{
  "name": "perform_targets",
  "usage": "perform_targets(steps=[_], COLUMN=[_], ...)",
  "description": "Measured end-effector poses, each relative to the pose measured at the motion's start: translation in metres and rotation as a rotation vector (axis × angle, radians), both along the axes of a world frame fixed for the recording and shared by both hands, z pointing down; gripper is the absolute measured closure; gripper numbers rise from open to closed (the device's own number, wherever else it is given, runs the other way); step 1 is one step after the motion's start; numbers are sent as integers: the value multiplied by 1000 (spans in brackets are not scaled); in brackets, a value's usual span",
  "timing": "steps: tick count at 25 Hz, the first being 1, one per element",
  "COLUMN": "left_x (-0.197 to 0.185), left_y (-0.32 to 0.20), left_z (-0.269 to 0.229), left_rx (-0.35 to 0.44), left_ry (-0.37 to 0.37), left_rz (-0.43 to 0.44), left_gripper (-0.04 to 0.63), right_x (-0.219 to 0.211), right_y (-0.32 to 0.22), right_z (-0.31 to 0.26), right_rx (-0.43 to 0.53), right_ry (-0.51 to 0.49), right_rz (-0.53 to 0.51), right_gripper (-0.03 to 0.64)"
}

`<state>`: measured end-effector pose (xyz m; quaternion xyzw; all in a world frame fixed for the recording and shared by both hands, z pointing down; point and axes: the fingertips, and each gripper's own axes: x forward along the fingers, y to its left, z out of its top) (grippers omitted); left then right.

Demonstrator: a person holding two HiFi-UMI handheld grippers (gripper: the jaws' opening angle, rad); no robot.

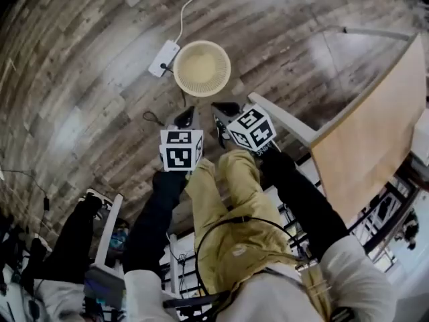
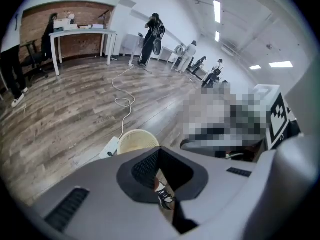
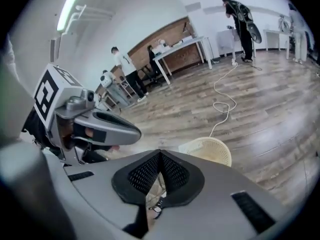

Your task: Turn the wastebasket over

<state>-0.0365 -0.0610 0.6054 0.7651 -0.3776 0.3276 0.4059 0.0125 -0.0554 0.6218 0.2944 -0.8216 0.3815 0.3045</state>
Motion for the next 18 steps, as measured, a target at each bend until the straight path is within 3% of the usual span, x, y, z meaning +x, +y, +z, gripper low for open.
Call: perform_targets(steps=[3, 6, 13, 18], left_x=[1, -6, -30, -29], left_y=[25, 20, 52, 73], left_z=[-70, -137, -279, -358], left_rx=[32, 128, 270, 369], left_ry=[32, 71, 191, 217], left_rz=[0, -54, -312, -343], left_gripper=[598, 598, 598, 598], right_x=[-1, -3, 8, 15], right_y=[28, 24, 58, 86], right_z=[-89, -168, -336, -428], right_rx=[71, 203, 435, 576], right_ry=[-57, -105, -183, -216], right_rz=[48, 83, 116, 141], right_gripper=[595, 595, 595, 595])
